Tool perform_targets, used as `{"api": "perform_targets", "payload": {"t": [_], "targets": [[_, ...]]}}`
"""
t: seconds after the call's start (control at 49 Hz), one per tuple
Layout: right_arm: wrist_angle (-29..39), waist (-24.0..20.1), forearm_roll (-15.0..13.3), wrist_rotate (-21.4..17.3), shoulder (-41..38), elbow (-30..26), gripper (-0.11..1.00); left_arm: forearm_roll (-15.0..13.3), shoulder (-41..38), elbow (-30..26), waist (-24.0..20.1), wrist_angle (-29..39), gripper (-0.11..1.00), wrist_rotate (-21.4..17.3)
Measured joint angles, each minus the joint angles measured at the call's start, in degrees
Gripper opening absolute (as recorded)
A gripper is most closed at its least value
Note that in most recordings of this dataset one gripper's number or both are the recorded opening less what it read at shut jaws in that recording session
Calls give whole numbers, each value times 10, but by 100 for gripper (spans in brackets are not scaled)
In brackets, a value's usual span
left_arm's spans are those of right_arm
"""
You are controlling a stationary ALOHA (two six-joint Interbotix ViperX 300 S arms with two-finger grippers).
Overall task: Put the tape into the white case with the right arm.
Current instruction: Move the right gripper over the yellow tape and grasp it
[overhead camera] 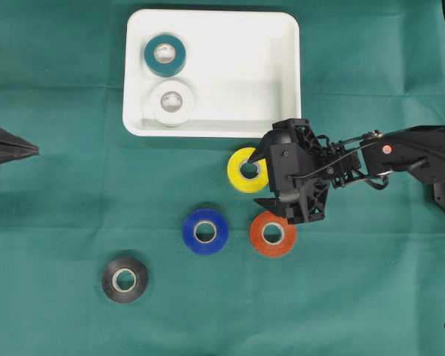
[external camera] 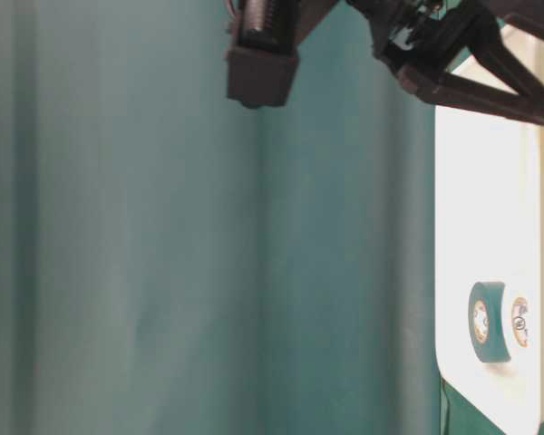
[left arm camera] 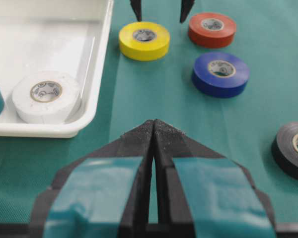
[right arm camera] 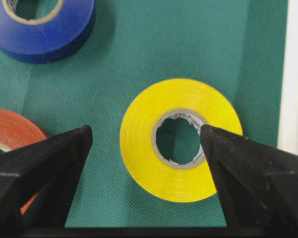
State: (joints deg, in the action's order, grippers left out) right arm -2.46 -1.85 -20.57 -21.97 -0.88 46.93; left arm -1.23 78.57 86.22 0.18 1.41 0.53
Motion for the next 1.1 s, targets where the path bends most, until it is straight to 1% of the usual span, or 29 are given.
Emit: {"api": "perform_targets", "payload": {"t": [0.286,0.408,0.735,0.96,1.001,1.042,1.103], "targets": [[4,-8,0,-1,-35,-18,71,0,1,0,0,0,0,-1],[21,-8,-1,-1,-45,-25,70,0,1,0,0,0,0,-1],[92,-11,-1,-1,-53,-47,70,0,1,0,0,0,0,0],[98,-11,-1,-1,-54,-53,69,0,1,0,0,0,0,0],[97,-11,-1,-1,-55,-53,68,0,1,0,0,0,0,-1],[97,-11,-1,-1,-56,-53,63,0,1,0,0,0,0,-1],[95,-11,-1,0,-58,-54,48,0,1,0,0,0,0,0]]}}
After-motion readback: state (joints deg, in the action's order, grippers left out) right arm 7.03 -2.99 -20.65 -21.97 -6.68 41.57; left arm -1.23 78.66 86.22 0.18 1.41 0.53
